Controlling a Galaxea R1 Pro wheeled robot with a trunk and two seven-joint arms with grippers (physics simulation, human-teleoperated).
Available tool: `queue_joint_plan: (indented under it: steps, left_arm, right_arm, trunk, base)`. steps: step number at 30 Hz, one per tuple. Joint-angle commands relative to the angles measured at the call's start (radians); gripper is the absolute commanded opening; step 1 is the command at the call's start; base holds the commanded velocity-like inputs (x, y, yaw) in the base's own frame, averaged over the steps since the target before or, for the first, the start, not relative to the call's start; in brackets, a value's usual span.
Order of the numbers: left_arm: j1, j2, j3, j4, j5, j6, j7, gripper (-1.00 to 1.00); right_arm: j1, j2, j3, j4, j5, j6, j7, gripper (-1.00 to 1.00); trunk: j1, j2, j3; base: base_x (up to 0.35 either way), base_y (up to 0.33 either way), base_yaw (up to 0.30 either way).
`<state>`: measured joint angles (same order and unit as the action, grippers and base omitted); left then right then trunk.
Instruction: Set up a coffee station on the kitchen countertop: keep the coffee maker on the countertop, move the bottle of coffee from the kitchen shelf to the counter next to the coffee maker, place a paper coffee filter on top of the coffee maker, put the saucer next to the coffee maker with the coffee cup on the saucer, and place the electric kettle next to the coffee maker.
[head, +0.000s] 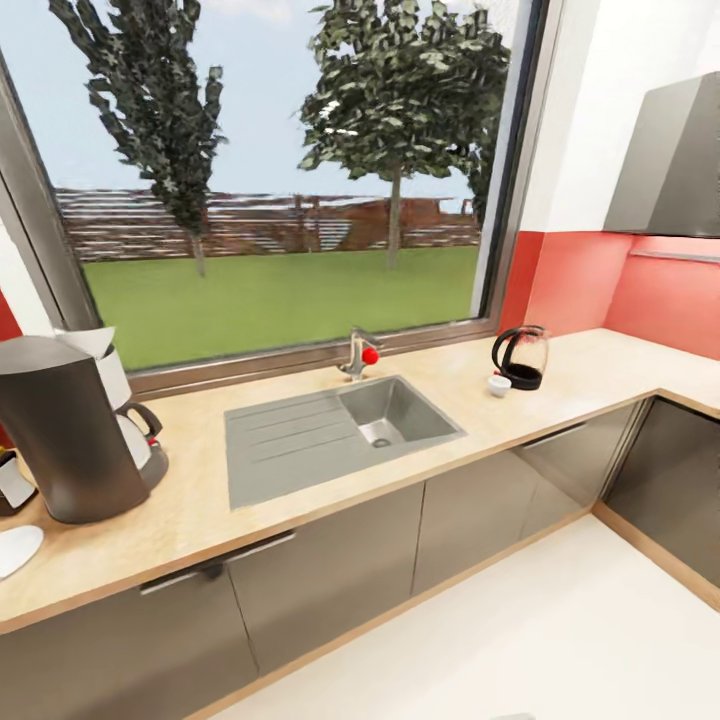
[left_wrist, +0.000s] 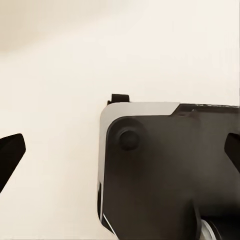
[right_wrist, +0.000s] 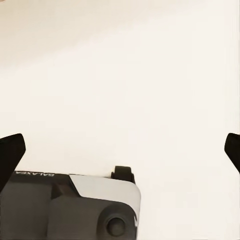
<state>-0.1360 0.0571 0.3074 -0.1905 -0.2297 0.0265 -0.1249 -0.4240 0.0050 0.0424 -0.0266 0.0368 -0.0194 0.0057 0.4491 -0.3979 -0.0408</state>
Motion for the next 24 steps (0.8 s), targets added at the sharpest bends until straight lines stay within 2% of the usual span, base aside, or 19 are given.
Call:
queue_joint_plan:
  steps: [1,24]
  left_arm:
    - [0.000,0.000,0.009,-0.001,-0.010,0.003,-0.006,1.00]
    - [0.000,-0.002,0.009,0.020,-0.010,-0.006,-0.006,1.00]
  right_arm:
    - [-0.001,0.001,0.004,0.001,0.003,-0.002,0.001,1.00]
    - [-0.001,0.004,0.004,0.001,0.002,-0.002,-0.001,1.00]
  trunk:
    - [0.001,-0.002,-0.002]
    - [0.001,-0.002,0.001]
  base:
    - [0.206,-0.277,0.000]
    - [0.208,-0.276,-0.026]
